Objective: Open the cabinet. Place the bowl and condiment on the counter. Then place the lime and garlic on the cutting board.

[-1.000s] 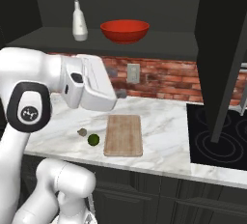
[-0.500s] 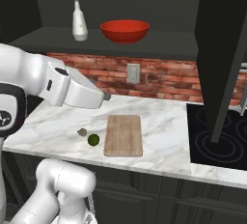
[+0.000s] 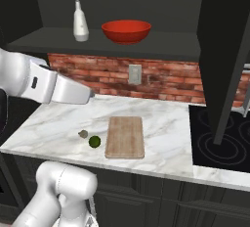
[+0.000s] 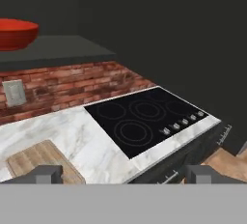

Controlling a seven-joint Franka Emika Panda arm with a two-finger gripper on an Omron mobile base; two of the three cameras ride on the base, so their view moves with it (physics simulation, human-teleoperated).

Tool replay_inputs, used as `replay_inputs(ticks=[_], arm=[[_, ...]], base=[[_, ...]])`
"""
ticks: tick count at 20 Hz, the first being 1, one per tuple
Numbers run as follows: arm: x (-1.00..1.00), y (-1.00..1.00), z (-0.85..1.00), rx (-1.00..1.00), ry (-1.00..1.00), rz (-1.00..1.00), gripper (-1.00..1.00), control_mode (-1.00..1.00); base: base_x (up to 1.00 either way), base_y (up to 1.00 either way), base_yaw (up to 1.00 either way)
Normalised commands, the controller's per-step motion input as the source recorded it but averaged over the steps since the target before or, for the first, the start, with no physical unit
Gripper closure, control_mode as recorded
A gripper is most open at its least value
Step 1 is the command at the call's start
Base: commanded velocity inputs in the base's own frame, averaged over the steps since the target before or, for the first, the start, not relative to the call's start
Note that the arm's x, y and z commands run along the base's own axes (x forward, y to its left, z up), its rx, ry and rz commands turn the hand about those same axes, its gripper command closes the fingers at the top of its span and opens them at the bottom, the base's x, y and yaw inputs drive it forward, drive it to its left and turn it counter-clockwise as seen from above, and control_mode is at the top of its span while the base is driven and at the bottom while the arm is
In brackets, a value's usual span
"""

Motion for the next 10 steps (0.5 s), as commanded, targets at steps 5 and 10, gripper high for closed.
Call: replay_inputs(ticks=[5,10], arm=[[0.01,0.34,0.0,0.02,-0.02,0.15,-1.0,-1.0],[0.11,0.28,0.0,0.02,-0.01,0.16,-1.0,-1.0]], base=[[0.0,0.0,0.0],[0.0,0.0,0.0]])
